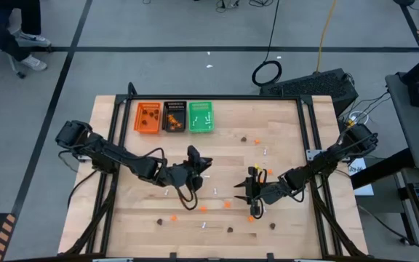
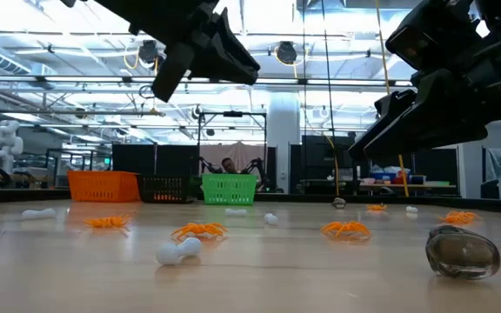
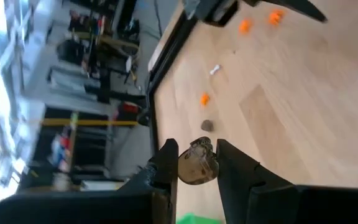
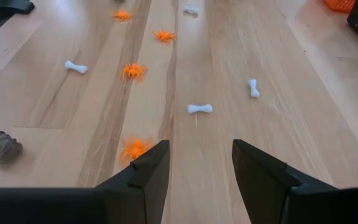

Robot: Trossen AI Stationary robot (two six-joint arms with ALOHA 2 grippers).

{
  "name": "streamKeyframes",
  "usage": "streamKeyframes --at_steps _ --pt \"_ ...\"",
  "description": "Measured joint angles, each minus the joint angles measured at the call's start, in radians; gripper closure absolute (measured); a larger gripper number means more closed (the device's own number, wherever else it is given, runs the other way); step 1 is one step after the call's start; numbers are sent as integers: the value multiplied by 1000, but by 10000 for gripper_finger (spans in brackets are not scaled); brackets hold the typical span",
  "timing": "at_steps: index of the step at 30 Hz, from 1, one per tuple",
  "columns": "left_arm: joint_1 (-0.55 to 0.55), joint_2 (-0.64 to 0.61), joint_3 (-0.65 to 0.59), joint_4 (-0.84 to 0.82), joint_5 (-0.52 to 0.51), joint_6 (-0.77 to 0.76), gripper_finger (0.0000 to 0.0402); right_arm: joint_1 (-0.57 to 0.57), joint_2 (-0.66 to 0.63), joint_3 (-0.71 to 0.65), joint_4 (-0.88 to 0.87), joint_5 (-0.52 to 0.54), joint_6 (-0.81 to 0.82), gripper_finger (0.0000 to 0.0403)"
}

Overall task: Sort Halloween decoration
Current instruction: Put the black skull toy into the orange bin

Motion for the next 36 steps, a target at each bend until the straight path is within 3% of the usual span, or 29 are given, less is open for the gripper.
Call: streamKeyframes --at_steps 6,19,27,32,36 --pt "-17 2 0 -2 1 200 329 0 0 0 0 0 0 241" --pt "-17 2 0 -2 2 187 329 0 0 0 0 0 -1 241" --pt "-17 2 0 -4 2 -136 329 0 0 0 0 0 -1 241" --pt "-18 -1 0 -24 -8 -460 329 0 0 0 0 -1 0 241" --pt "-17 -28 0 -121 -7 -547 329 0 0 0 0 -1 -1 241"
